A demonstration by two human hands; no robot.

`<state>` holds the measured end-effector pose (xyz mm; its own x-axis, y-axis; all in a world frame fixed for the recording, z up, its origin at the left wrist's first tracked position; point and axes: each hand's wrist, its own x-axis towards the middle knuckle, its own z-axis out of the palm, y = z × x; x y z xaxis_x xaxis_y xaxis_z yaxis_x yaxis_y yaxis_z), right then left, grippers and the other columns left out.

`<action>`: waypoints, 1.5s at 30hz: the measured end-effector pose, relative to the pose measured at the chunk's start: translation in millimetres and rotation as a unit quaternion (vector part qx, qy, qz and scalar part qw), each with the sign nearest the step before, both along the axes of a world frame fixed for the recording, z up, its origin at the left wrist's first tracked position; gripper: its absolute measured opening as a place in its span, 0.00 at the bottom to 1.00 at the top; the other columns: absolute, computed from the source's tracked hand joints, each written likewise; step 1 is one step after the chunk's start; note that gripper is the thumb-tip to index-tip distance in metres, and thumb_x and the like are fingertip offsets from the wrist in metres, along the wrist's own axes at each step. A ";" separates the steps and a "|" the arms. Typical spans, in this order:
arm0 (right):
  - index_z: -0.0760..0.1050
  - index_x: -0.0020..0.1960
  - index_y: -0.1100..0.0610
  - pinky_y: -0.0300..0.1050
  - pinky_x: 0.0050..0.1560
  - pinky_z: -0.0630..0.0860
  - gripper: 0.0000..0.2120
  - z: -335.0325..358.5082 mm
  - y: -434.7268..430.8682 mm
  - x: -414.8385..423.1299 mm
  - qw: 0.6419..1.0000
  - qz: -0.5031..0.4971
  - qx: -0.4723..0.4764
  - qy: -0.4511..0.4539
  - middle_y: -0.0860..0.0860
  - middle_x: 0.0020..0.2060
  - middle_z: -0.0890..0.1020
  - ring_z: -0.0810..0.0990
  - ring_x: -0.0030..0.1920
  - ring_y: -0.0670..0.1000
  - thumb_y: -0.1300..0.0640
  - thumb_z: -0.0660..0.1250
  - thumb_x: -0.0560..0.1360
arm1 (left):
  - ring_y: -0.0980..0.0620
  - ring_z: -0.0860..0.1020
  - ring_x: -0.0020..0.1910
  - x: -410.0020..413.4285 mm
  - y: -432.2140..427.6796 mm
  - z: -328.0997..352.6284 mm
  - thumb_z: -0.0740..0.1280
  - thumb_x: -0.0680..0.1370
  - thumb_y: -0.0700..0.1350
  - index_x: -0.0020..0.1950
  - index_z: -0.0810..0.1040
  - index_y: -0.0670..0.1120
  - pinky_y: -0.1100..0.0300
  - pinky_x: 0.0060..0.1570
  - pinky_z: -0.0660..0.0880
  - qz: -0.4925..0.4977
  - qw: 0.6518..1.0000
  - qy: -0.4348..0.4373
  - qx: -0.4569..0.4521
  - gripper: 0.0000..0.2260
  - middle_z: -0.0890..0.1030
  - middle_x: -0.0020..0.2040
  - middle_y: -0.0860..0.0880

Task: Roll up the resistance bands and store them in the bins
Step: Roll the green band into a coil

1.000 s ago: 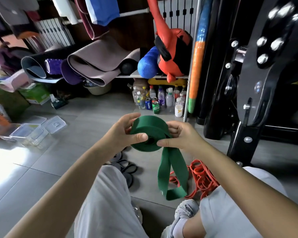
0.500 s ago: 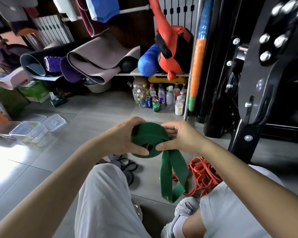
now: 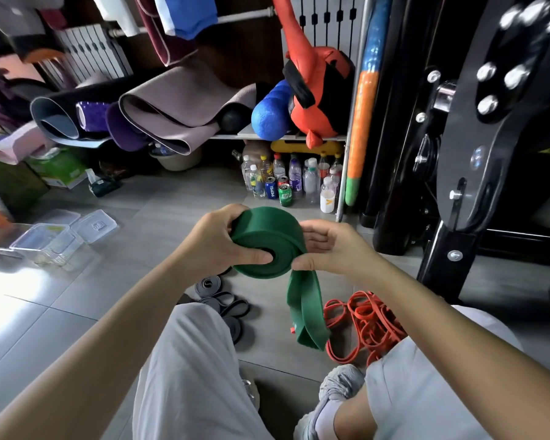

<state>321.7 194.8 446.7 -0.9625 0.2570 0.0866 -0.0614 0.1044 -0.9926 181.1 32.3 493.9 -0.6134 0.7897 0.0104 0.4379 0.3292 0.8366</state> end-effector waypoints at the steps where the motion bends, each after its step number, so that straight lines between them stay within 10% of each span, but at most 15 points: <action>1: 0.76 0.54 0.50 0.36 0.52 0.76 0.28 -1.0 0.3 -1.1 1.000 -0.009 -0.017 0.008 0.42 0.45 0.84 0.82 0.49 0.43 0.55 0.77 0.55 | 0.52 0.81 0.40 1.9 0.8 -3.4 0.82 0.52 0.44 0.45 0.77 0.54 0.53 0.44 0.78 0.008 1.000 -0.020 0.019 0.25 0.83 0.40 0.51; 7: 0.76 0.56 0.50 0.49 0.59 0.77 0.27 -11.4 3.6 -2.8 0.999 -0.023 -0.031 0.015 0.60 0.52 0.82 0.81 0.52 0.52 0.57 0.80 0.59 | 0.41 0.81 0.49 8.2 0.4 -20.6 0.83 0.50 0.47 0.59 0.76 0.41 0.47 0.49 0.80 0.004 0.957 -0.248 0.151 0.39 0.83 0.51 0.41; 16: 0.78 0.52 0.55 0.37 0.50 0.79 0.20 -8.5 13.6 4.6 0.998 -0.058 -0.012 0.008 0.46 0.44 0.84 0.83 0.45 0.44 0.67 0.75 0.63 | 0.45 0.83 0.45 3.3 -5.4 -28.3 0.84 0.46 0.48 0.58 0.77 0.40 0.53 0.41 0.81 0.026 0.931 -0.319 0.176 0.42 0.84 0.48 0.43; 22: 0.76 0.50 0.49 0.38 0.50 0.79 0.23 -18.0 -4.5 -0.7 0.996 -0.062 -0.064 0.014 0.42 0.40 0.85 0.83 0.45 0.42 0.57 0.75 0.56 | 0.45 0.82 0.46 14.4 5.5 -36.3 0.83 0.52 0.45 0.48 0.83 0.44 0.55 0.42 0.80 0.006 0.899 -0.383 0.213 0.26 0.84 0.47 0.43; 45: 0.80 0.48 0.58 0.33 0.43 0.76 0.13 8.8 27.9 0.5 0.981 -0.157 -0.092 0.065 0.47 0.35 0.85 0.82 0.37 0.44 0.71 0.71 0.67 | 0.47 0.83 0.42 -3.5 -6.7 -27.2 0.80 0.54 0.39 0.51 0.79 0.40 0.50 0.44 0.81 0.059 0.931 -0.338 0.123 0.26 0.83 0.45 0.42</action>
